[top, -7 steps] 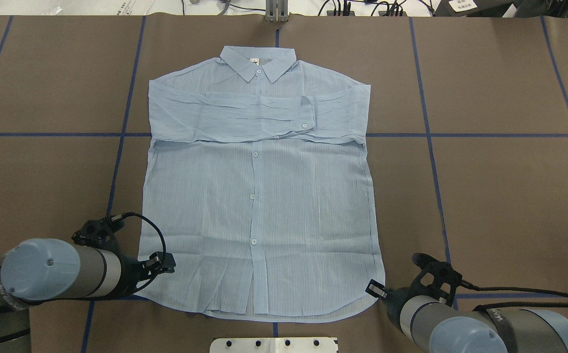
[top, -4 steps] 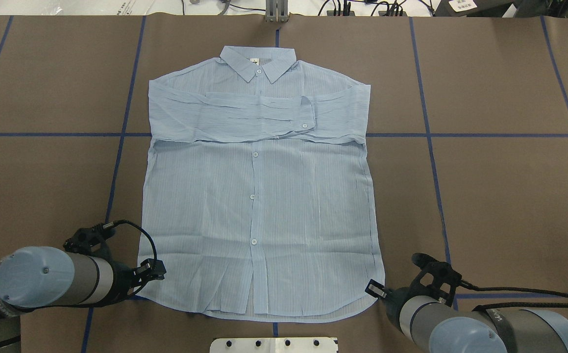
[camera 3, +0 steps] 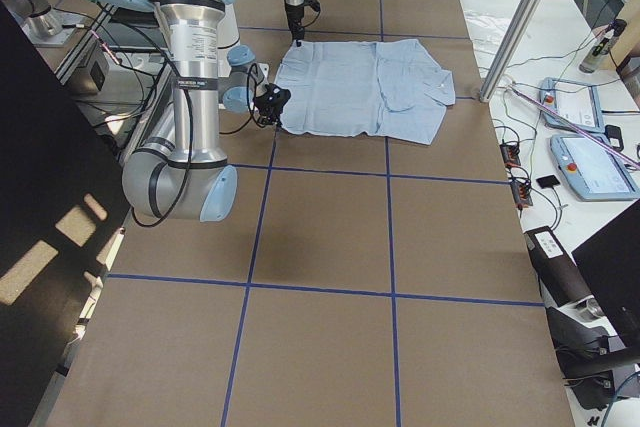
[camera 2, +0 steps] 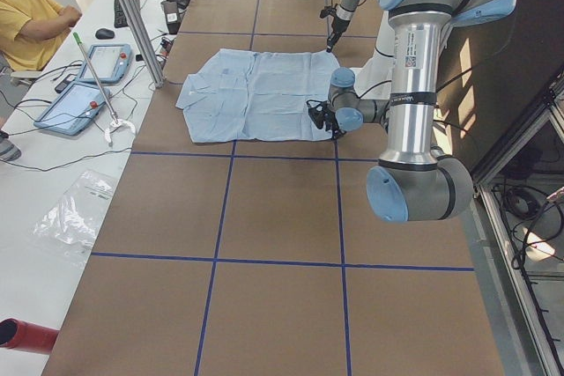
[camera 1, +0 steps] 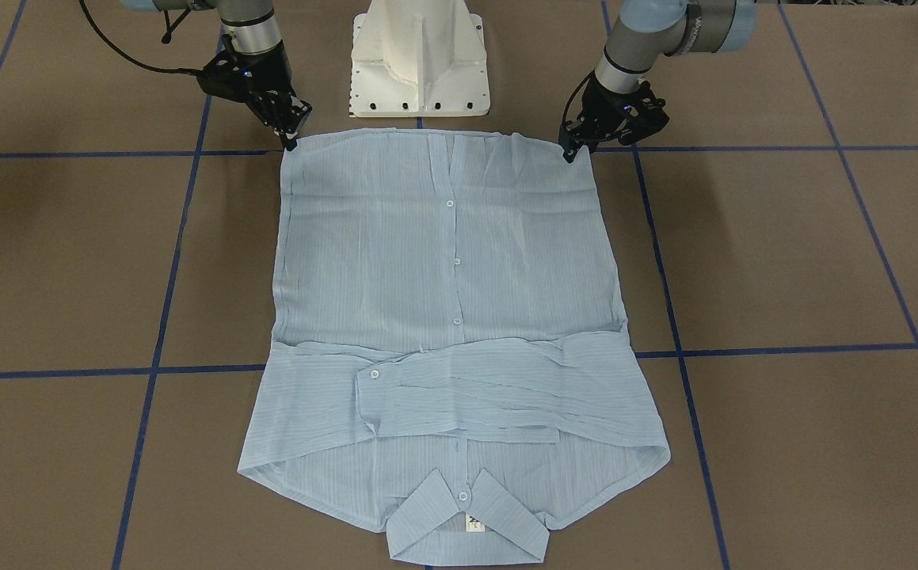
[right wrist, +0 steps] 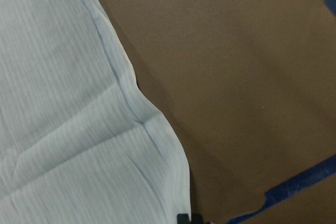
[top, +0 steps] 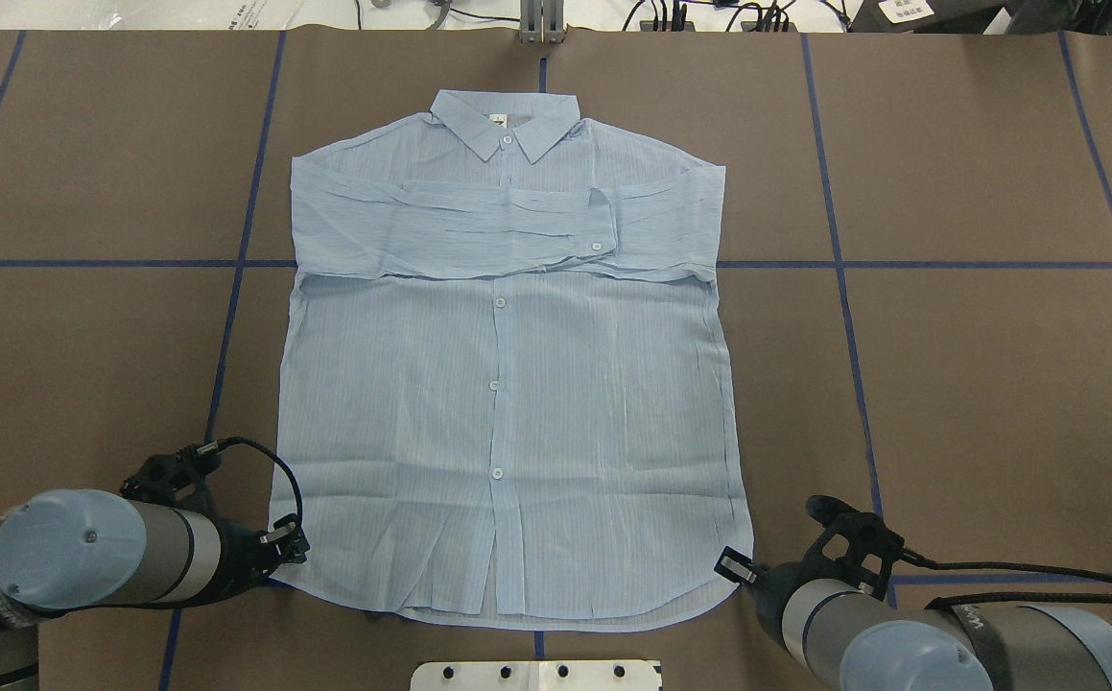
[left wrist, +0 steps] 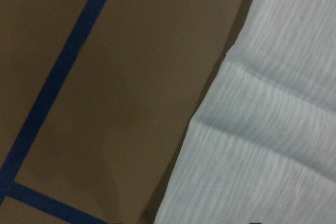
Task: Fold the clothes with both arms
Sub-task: 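Grasp both hem corners nearest the robot with the left and right grippers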
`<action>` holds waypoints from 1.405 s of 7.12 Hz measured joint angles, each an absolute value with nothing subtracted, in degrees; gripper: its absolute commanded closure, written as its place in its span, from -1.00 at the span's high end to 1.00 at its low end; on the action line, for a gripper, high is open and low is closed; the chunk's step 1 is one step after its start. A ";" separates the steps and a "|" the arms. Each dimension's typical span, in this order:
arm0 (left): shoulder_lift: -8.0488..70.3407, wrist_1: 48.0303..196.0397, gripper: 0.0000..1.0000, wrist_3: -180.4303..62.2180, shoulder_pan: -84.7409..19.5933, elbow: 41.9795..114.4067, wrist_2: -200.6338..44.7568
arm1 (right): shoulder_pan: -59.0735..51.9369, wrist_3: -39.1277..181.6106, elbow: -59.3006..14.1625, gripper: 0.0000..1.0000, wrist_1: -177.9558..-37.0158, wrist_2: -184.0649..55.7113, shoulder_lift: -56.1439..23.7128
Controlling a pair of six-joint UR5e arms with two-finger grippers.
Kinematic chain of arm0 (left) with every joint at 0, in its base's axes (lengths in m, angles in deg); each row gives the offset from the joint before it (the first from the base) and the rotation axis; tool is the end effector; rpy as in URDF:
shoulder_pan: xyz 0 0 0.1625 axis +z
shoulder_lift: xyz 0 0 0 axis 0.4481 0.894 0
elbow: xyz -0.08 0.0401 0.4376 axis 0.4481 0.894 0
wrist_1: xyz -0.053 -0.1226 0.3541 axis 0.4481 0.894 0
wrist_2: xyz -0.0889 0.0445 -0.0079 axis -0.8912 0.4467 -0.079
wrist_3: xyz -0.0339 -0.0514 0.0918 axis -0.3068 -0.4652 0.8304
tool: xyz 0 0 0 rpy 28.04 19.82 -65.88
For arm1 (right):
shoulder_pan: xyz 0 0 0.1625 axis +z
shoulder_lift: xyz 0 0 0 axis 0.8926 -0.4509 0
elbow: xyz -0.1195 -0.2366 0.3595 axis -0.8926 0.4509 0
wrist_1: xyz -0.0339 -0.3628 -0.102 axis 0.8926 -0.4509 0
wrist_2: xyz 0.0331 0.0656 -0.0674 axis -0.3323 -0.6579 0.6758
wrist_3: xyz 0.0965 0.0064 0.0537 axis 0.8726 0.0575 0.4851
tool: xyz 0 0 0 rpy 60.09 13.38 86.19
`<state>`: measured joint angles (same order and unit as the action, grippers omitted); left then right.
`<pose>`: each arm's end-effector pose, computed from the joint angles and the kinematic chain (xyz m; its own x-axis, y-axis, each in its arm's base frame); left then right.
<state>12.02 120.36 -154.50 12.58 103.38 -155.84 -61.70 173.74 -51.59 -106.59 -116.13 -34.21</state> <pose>0.4258 -0.2253 0.4410 0.5307 -0.4826 -0.6968 0.3173 0.8754 -0.3646 -0.4519 -0.1739 0.4069 0.4759 0.4809 0.7364 -0.5138 0.8316 -0.2109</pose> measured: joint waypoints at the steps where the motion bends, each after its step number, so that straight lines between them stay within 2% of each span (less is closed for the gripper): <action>1: 11.97 120.37 -0.40 -154.59 12.64 103.48 -155.86 | -61.70 173.74 -51.62 -1.00 -106.59 -116.08 -34.18; 2: 11.94 120.34 -0.99 -154.64 12.69 103.60 -155.83 | -61.70 173.74 -51.67 -1.00 -106.59 -116.05 -34.10; 6: 11.06 119.84 -1.00 -154.10 12.88 105.54 -156.13 | -61.49 173.76 -52.35 -1.00 -106.59 -115.98 -34.11; 10: 7.48 115.69 -1.00 -155.26 12.90 116.86 -156.58 | -64.74 173.99 -59.31 -1.00 -106.59 -114.54 -39.05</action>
